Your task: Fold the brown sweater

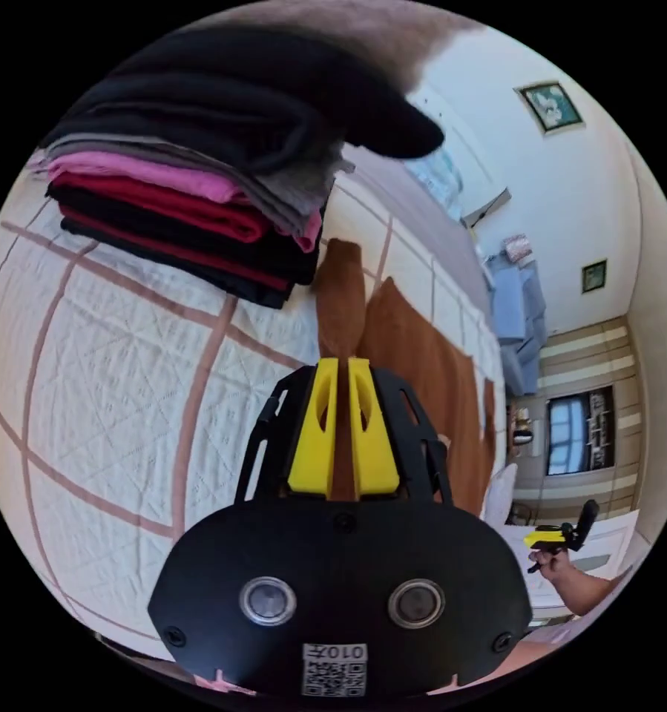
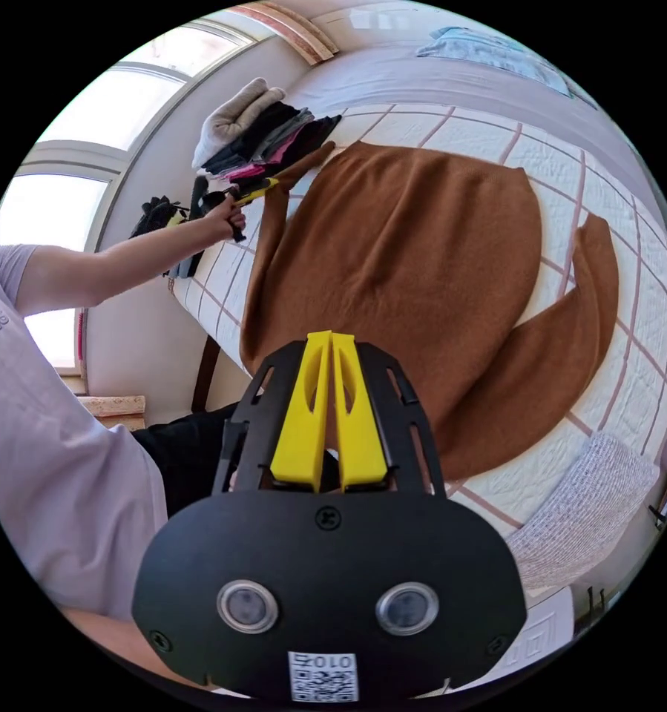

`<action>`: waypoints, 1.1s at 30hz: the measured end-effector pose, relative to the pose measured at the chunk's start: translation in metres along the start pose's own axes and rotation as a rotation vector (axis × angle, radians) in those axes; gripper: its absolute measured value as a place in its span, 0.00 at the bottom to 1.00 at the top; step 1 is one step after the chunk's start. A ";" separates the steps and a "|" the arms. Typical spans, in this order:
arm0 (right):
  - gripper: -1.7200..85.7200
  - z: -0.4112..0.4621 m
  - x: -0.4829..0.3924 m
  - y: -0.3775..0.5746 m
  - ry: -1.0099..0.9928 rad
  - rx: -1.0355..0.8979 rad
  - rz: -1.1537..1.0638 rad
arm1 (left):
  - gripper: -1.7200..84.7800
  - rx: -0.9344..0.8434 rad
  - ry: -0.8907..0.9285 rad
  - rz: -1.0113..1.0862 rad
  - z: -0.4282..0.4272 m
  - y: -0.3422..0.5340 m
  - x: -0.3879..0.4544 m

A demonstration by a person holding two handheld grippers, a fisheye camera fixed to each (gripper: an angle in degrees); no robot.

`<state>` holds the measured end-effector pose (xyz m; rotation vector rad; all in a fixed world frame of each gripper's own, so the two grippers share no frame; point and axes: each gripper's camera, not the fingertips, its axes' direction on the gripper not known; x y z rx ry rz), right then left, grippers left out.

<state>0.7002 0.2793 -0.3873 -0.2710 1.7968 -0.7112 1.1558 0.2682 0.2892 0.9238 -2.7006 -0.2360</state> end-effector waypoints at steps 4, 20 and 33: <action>0.05 0.000 -0.011 0.002 -0.041 -0.010 -0.028 | 0.03 0.379 0.294 -0.011 -0.109 0.066 -0.042; 0.05 -0.054 -0.044 0.029 -0.097 0.065 -0.056 | 0.08 0.096 -0.336 0.658 -0.187 0.077 0.195; 0.06 -0.062 -0.022 -0.005 -0.124 0.028 0.069 | 0.17 -0.495 -0.480 0.911 -0.020 0.187 0.284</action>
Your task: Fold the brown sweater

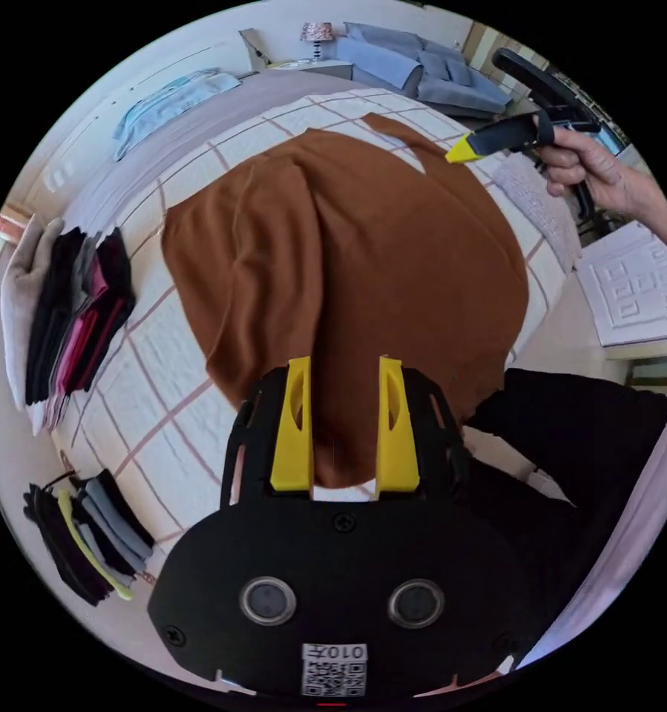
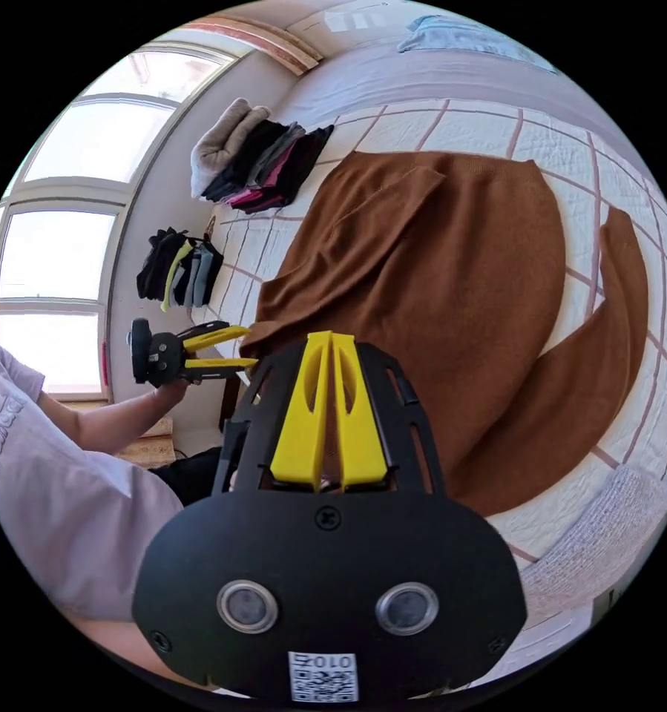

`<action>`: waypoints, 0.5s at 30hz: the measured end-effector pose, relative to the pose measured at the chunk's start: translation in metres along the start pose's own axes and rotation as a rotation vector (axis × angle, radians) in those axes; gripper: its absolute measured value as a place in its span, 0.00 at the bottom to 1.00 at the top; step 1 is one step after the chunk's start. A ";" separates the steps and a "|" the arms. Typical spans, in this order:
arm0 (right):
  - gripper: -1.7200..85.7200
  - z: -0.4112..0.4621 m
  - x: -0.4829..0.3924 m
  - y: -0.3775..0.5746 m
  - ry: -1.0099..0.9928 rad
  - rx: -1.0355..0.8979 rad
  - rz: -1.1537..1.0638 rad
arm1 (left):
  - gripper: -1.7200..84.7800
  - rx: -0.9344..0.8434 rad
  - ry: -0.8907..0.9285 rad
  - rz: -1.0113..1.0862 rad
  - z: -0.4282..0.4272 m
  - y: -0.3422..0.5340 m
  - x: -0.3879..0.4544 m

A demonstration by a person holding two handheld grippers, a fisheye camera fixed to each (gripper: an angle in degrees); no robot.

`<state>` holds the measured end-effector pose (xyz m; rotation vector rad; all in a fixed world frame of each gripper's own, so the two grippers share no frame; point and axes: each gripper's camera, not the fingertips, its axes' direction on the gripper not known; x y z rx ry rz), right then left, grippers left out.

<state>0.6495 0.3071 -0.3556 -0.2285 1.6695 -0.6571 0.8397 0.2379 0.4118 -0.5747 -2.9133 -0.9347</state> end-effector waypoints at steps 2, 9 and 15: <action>0.07 0.002 0.004 -0.026 -0.007 0.028 0.017 | 0.18 -0.074 -0.096 -0.083 0.003 0.027 -0.022; 0.13 0.005 0.031 -0.150 0.152 0.095 0.173 | 0.18 -0.201 0.037 -0.155 0.031 0.051 -0.034; 0.10 0.044 0.058 -0.208 0.136 -0.068 0.284 | 0.14 -0.231 0.057 -0.229 0.039 0.036 -0.038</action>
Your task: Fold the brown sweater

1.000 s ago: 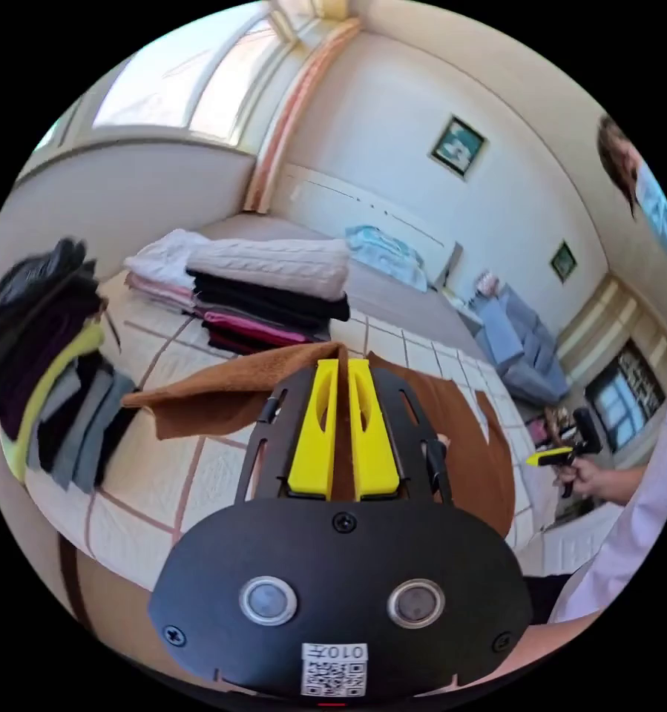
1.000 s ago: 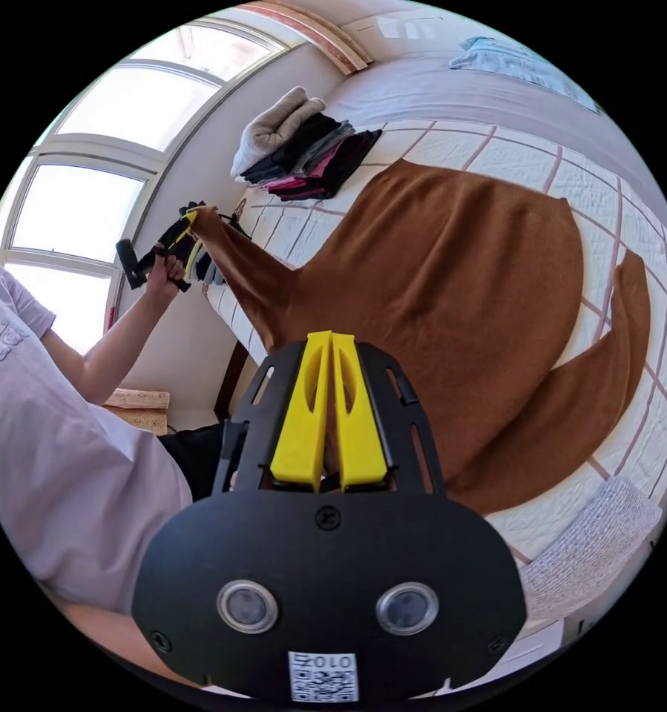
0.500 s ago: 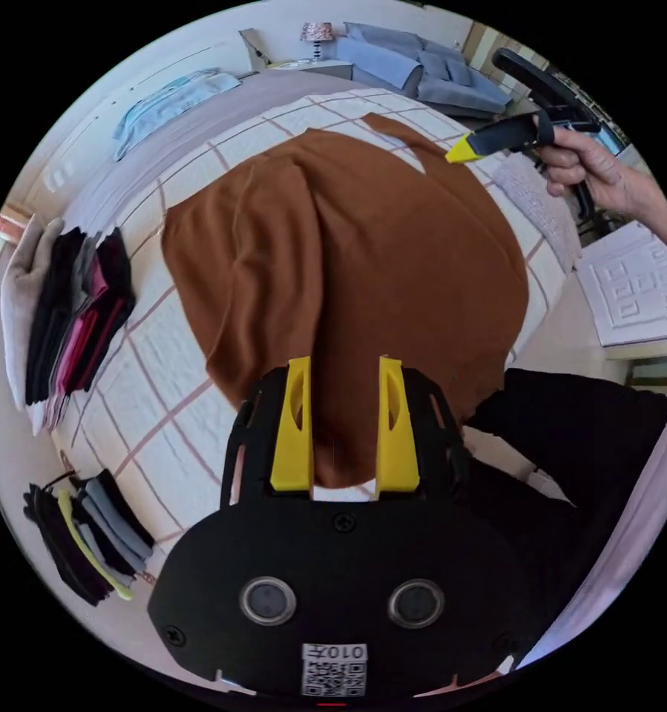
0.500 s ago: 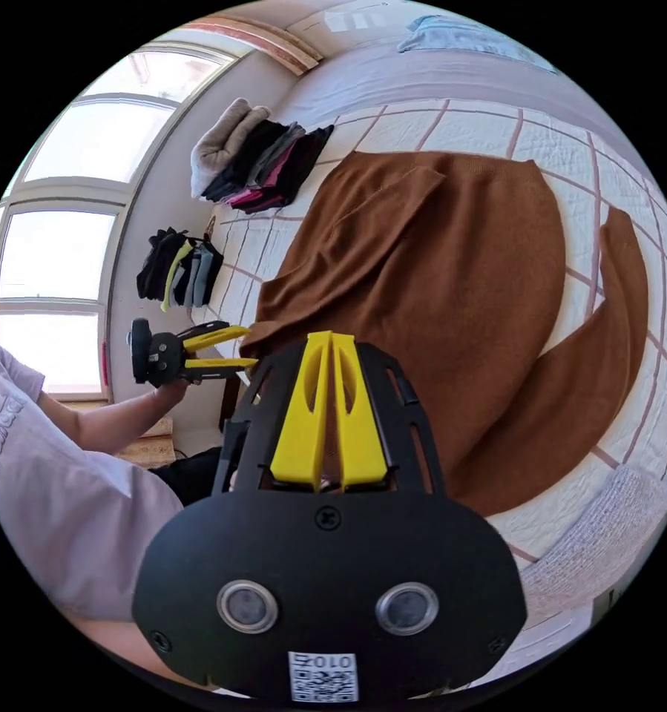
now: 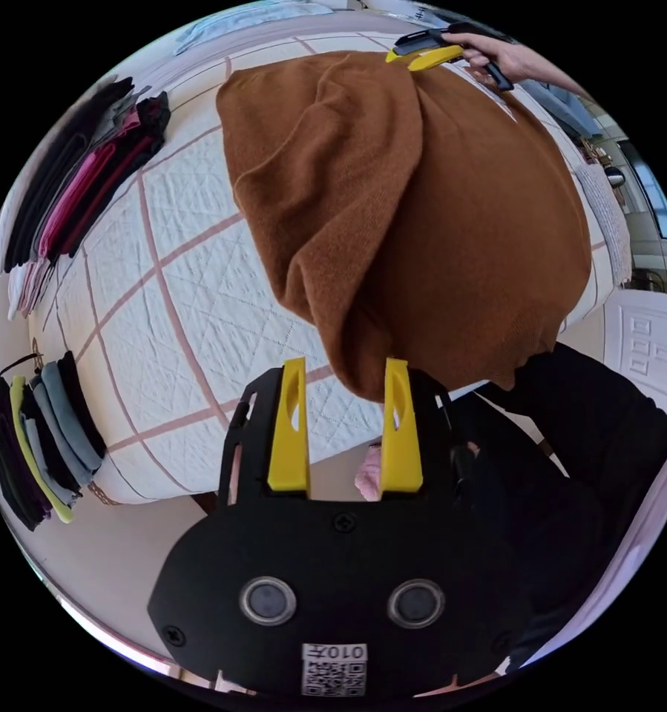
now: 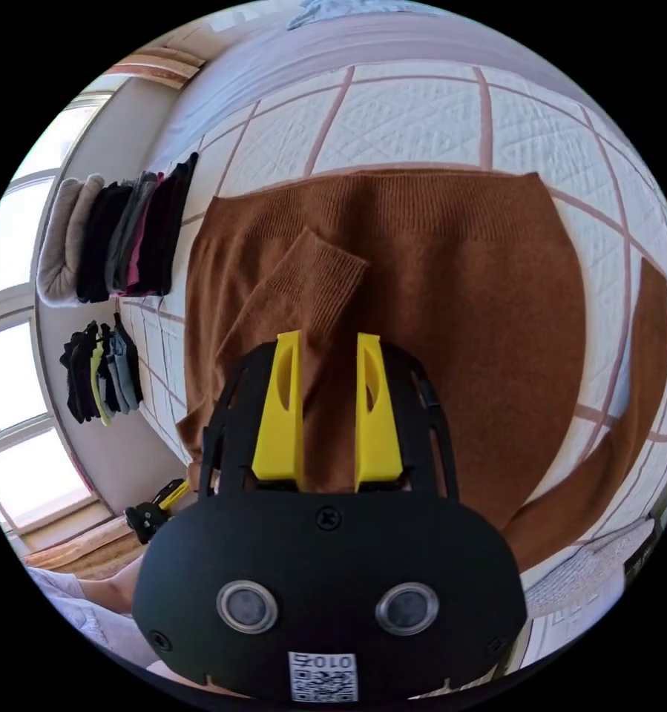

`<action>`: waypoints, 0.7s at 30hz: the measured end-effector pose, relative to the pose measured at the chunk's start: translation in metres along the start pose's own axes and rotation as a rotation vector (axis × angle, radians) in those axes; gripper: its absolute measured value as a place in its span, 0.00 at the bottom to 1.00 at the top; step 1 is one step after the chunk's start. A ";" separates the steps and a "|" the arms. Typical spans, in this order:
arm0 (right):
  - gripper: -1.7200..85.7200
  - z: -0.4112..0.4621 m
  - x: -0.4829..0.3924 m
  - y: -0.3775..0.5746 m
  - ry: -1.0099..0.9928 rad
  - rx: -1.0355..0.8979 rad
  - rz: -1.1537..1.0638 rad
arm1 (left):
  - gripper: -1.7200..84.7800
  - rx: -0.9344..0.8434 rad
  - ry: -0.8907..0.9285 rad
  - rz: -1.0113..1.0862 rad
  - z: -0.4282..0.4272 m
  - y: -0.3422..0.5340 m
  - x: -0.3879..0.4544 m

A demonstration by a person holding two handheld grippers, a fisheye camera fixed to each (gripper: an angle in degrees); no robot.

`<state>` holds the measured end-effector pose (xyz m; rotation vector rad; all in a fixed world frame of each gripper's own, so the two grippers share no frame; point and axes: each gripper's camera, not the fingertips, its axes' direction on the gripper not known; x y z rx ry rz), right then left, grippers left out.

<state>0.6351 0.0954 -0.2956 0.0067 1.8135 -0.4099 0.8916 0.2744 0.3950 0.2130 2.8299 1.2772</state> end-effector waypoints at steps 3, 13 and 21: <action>0.07 -0.018 -0.019 0.005 0.048 0.078 -0.005 | 0.08 0.018 0.009 0.028 -0.007 -0.004 0.002; 0.06 -0.089 -0.017 0.088 0.051 0.288 -0.054 | 0.04 -0.012 0.089 -0.196 -0.001 0.028 -0.024; 0.06 -0.031 0.052 0.115 0.056 0.026 0.058 | 0.09 -0.012 0.212 -0.068 0.007 0.019 -0.035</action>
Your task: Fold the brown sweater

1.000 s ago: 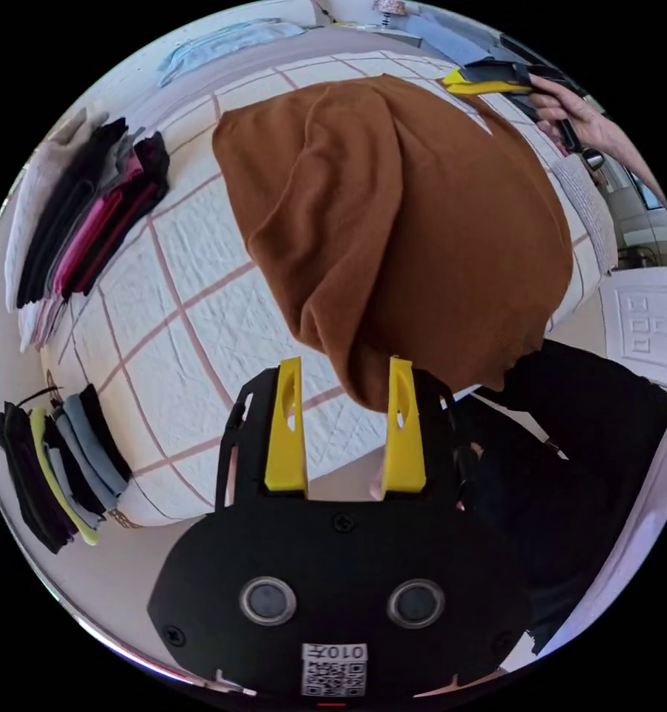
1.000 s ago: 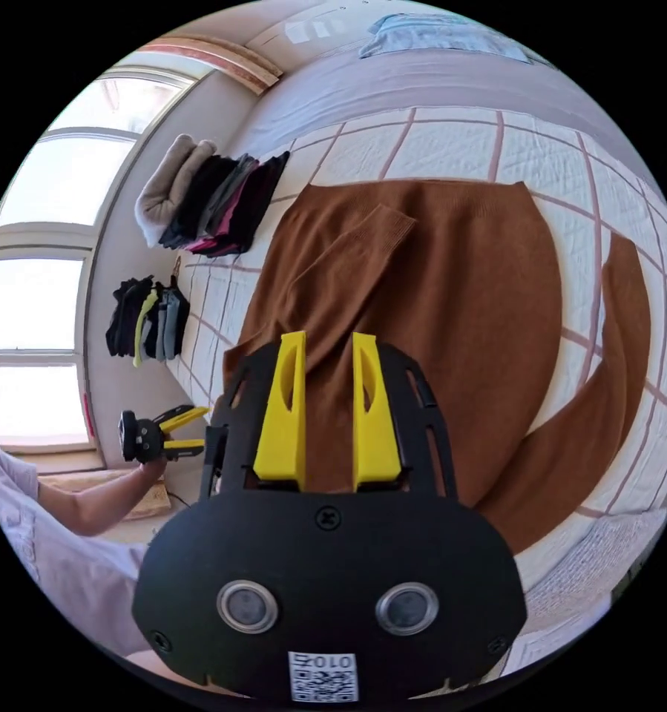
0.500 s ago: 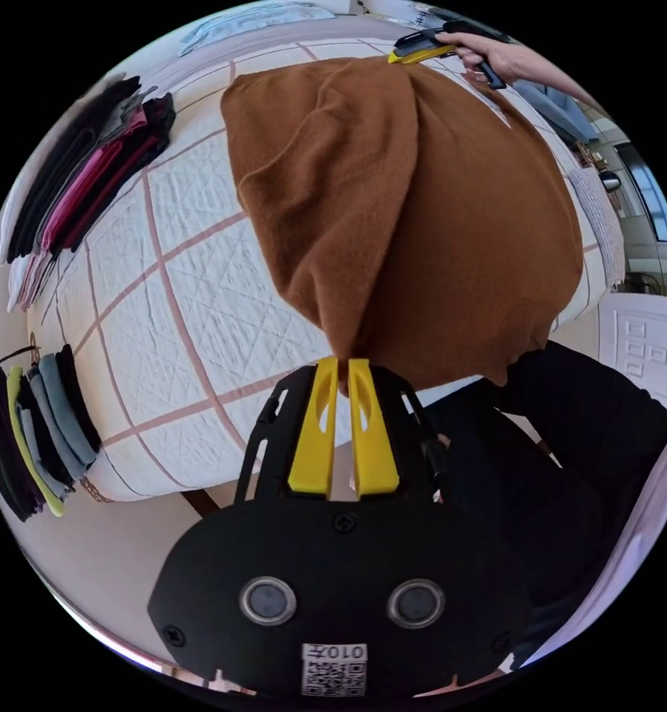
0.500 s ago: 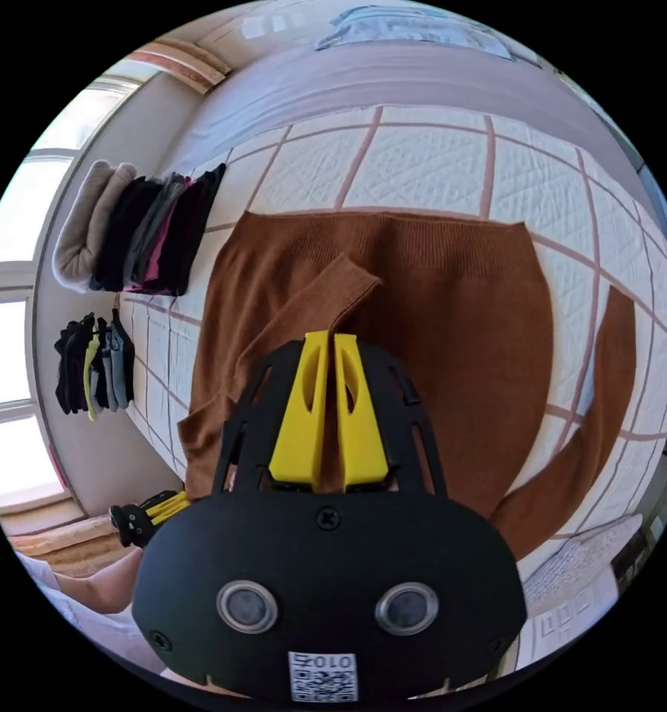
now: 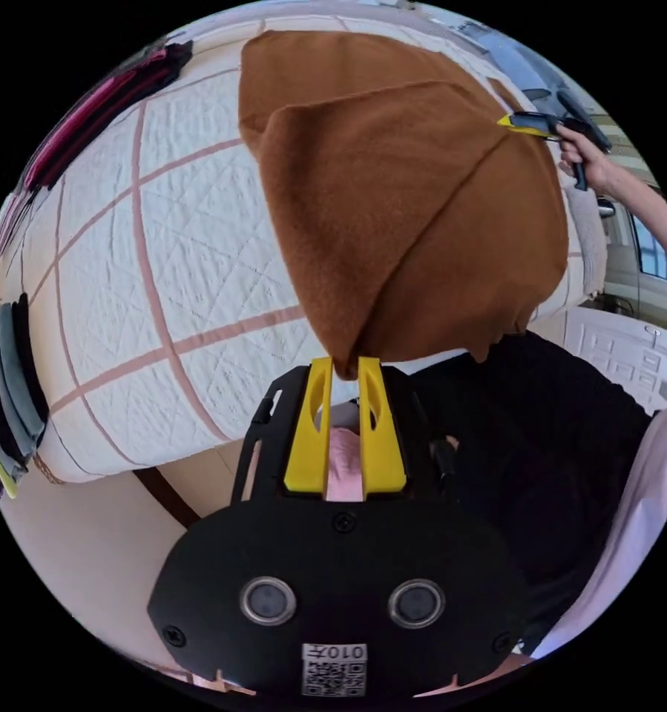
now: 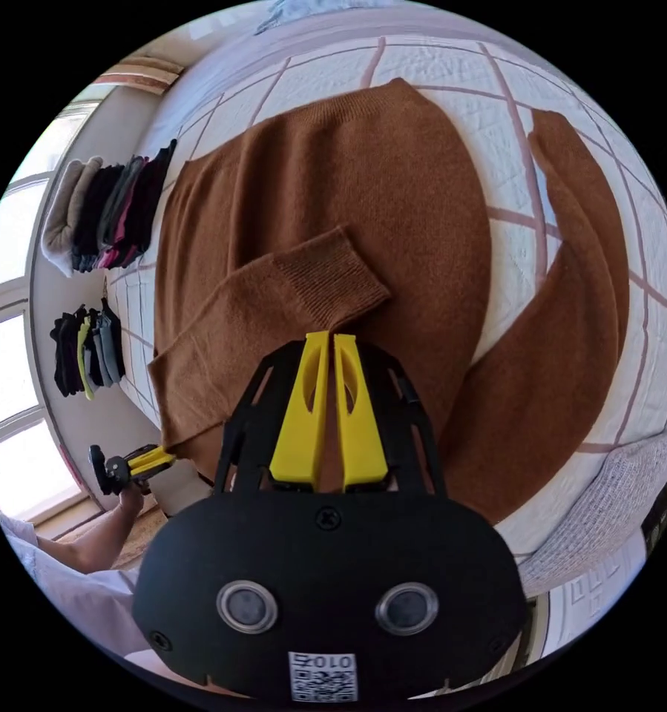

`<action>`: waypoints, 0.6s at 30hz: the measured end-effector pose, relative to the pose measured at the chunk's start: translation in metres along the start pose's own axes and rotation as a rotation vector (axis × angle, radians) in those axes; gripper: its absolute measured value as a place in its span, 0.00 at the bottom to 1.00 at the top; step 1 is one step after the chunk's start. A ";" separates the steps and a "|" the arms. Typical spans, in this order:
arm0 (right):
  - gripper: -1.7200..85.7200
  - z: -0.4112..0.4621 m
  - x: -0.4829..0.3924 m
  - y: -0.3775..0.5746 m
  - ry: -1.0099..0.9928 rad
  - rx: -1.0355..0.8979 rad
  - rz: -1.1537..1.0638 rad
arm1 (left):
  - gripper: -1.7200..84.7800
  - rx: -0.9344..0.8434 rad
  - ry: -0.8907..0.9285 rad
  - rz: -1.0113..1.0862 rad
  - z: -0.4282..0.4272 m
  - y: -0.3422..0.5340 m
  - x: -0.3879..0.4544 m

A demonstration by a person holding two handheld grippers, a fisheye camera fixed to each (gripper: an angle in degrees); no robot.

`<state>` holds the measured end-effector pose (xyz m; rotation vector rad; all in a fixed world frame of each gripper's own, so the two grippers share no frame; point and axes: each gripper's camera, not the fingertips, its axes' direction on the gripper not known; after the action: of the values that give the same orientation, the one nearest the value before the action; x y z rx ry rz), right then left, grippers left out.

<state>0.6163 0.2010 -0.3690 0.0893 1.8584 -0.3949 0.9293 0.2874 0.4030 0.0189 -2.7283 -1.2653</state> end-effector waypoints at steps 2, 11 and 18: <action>0.06 0.002 0.003 -0.001 0.016 -0.036 -0.005 | 0.11 0.129 0.043 0.058 -0.037 0.002 -0.010; 0.07 0.018 0.008 0.002 -0.014 -0.066 -0.052 | 0.15 0.254 0.017 0.426 -0.101 -0.118 -0.079; 0.07 0.029 0.020 0.006 -0.070 -0.065 -0.040 | 0.16 0.032 0.112 0.755 -0.058 -0.202 -0.073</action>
<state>0.6373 0.1946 -0.3970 -0.0057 1.8045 -0.3606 0.9997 0.1173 0.2779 -0.8200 -2.2813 -0.9458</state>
